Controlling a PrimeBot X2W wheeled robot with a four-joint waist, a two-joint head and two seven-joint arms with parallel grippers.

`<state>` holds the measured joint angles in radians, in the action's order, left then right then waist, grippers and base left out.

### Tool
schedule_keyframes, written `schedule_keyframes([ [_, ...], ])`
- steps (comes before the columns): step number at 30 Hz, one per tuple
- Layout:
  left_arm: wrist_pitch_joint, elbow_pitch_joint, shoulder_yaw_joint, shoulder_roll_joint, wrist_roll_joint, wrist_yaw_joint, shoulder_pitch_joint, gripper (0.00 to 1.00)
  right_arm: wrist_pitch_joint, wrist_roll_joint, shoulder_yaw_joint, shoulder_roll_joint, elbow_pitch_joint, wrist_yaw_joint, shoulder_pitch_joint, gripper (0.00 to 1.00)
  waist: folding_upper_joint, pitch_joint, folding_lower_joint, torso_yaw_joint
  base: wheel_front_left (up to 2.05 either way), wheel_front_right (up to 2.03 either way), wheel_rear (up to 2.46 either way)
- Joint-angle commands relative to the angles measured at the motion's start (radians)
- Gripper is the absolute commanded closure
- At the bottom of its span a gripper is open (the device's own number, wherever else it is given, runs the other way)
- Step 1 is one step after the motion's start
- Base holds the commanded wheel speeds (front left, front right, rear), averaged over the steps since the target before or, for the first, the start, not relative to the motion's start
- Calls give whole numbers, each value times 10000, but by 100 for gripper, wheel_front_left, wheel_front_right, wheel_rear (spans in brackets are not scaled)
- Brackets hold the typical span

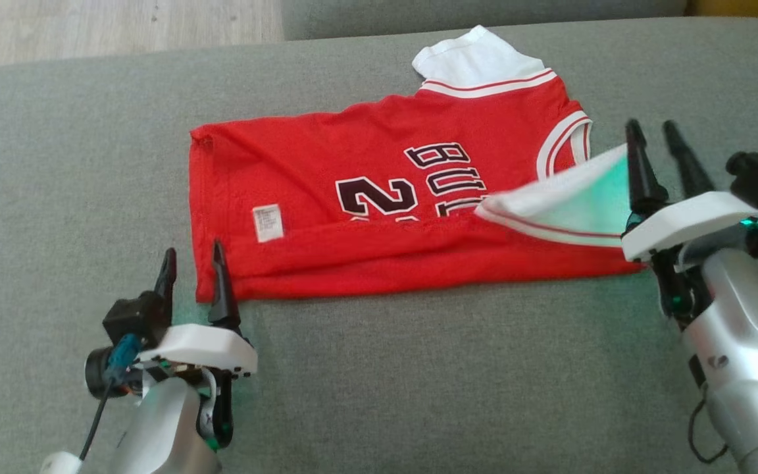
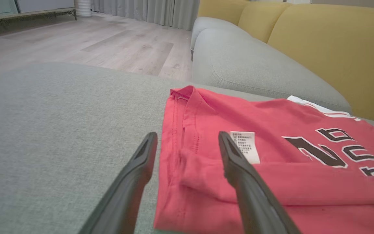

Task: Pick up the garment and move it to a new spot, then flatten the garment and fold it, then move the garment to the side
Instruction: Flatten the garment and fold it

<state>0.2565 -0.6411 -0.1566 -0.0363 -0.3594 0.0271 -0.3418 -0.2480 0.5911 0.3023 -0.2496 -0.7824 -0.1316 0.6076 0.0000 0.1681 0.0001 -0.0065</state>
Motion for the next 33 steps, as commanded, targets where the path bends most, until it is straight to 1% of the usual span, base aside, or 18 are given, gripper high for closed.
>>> schedule_keyframes([
  [1,53,405,405,-139,121,113,-59,0,-127,-431,-260,-13,586,9,207,0,0,-70,-1,-22,0,0,0],
  [3,53,652,494,-139,143,189,264,0,-131,-970,-852,100,1092,9,-154,0,0,-174,-1,-41,0,0,0],
  [6,53,909,474,-139,235,161,844,0,-134,-1769,-1406,378,1788,9,-999,0,0,-387,-1,-65,0,0,0],
  [10,53,1275,263,-139,507,115,1615,0,-135,-2515,-1736,756,2295,9,-2276,0,0,-800,-1,-55,0,0,0],
  [14,53,1612,237,-139,655,19,2382,0,-136,-2894,-1785,1072,2524,9,-3489,0,0,-1318,-1,-59,0,0,0],
  [20,53,2254,340,-139,601,-55,3430,0,-136,-3028,-1880,1366,2790,9,-4634,0,0,-1755,-1,-97,0,0,0],
  [25,53,2465,368,-139,588,-101,3842,0,-137,-2972,-1893,1409,2830,9,-4926,0,0,-1857,-1,-88,0,0,0],
  [30,53,2455,395,-139,593,-153,3818,0,-137,-2923,-1861,1418,2822,9,-5016,0,0,-1834,-1,-72,0,0,0],
  [33,53,2384,308,-139,682,-319,3511,0,-137,-2875,-1800,1405,2844,9,-4904,0,0,-1672,-1,-86,0,0,0],
])
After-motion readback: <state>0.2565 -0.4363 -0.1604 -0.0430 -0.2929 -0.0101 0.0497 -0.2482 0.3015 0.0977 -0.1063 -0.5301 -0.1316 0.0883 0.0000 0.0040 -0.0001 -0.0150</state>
